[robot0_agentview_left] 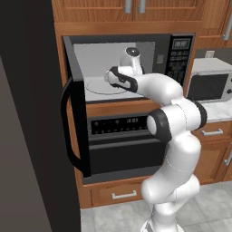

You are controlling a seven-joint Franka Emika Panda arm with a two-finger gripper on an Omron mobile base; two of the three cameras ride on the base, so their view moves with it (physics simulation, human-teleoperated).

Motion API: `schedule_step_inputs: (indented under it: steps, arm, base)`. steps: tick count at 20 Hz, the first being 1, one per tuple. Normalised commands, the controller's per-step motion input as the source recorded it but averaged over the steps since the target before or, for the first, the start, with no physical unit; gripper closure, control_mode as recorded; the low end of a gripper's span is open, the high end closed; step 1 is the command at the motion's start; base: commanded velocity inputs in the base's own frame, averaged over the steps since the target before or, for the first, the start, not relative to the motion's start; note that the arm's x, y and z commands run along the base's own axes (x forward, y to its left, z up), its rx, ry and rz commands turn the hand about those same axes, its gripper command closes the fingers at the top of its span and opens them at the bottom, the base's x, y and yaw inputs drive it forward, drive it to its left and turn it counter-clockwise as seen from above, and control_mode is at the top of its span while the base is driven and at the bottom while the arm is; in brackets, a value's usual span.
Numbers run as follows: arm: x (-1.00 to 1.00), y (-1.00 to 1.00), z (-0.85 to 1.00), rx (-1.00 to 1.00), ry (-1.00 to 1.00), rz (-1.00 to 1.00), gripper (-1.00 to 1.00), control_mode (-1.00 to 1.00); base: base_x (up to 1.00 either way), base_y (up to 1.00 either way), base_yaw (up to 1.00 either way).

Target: Pick the mug from the counter and place it inside the microwave. Then close the microwave.

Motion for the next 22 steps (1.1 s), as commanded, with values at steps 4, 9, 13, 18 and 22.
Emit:
schedule_step_inputs:
  steps: [4,9,13,18,22]
  arm:
    - [0.06,0.00,-0.17,0.00,0.00,0.00,1.00,-1.00]
    - [0.07,0.00,-0.20,0.00,0.00,0.00,1.00,-1.00]
    - [0.10,0.00,-0.20,-0.01,0.00,0.00,1.00,-1.00]
    - [0.17,0.00,-0.05,-0.01,0.00,0.00,1.00,-1.00]
    - [0.24,0.00,0.00,-0.01,0.00,0.00,1.00,-1.00]
  base:
    - [0.00,0.00,0.00]
    - [0.00,0.00,0.00]
    - [0.00,0.00,0.00]
    - [0.00,0.00,0.00]
    - [0.00,0.00,0.00]
